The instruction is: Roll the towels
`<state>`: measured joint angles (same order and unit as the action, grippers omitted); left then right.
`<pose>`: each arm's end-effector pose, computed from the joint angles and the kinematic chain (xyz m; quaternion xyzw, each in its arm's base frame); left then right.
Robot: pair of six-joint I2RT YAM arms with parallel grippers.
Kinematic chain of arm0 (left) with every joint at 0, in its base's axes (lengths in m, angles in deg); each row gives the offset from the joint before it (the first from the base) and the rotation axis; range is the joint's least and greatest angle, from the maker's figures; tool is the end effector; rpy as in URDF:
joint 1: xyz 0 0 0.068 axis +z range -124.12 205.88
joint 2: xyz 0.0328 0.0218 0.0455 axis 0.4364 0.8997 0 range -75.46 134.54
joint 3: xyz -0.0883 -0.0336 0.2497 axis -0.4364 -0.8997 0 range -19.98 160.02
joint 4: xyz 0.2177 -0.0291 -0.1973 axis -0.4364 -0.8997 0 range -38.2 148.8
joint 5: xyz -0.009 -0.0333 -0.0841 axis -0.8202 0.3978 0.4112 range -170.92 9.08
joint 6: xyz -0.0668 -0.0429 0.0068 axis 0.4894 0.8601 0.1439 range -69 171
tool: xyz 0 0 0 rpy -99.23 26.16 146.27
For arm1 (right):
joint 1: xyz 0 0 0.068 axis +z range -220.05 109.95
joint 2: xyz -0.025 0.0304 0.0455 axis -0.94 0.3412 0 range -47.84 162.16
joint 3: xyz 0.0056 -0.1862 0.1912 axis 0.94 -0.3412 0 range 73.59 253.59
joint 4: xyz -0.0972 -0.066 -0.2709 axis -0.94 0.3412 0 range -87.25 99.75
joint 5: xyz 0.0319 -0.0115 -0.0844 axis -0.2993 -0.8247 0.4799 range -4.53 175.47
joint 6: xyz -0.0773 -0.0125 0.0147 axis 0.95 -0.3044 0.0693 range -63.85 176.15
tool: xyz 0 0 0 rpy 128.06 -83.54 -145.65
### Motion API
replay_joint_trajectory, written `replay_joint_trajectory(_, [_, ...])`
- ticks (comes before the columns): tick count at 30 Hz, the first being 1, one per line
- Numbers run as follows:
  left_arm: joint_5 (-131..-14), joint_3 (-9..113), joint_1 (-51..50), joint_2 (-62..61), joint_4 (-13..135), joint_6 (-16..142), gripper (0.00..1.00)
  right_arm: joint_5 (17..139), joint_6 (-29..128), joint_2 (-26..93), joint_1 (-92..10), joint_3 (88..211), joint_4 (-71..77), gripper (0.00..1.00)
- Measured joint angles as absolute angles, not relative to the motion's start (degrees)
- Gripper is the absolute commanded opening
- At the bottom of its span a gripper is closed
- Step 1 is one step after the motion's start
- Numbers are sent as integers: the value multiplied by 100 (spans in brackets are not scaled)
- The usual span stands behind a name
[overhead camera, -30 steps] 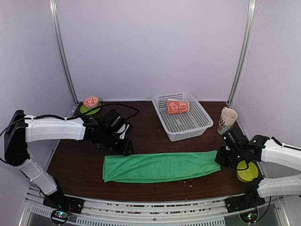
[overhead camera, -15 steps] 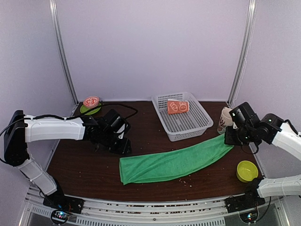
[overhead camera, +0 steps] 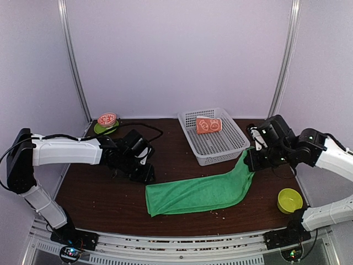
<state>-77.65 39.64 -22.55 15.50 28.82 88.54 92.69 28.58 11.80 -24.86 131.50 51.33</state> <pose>0.2385 -0.2746 0.1516 0.0989 0.9634 -0.1889 0.1623 0.1914 0.1805 0.2783 -0.1227 0.9309 0.1533 0.3079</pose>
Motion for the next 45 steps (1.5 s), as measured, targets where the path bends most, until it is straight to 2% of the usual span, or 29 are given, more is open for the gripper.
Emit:
replay_joint_trajectory(10, [-7946, 3406, -2255, 1054, 2917, 9158, 40, 9271, 2725, 3103, -1212, 13955, 4407, 0])
replay_joint_trajectory(23, [-8561, 2434, -2255, -249, 2926, 9914, 41, 9011, 2443, 5256, -454, 15196, 3852, 0])
replay_joint_trajectory(45, [-8709, 1970, -2255, -517, 2924, 10347, 40, 8965, 1968, 6233, -244, 16333, 4208, 0])
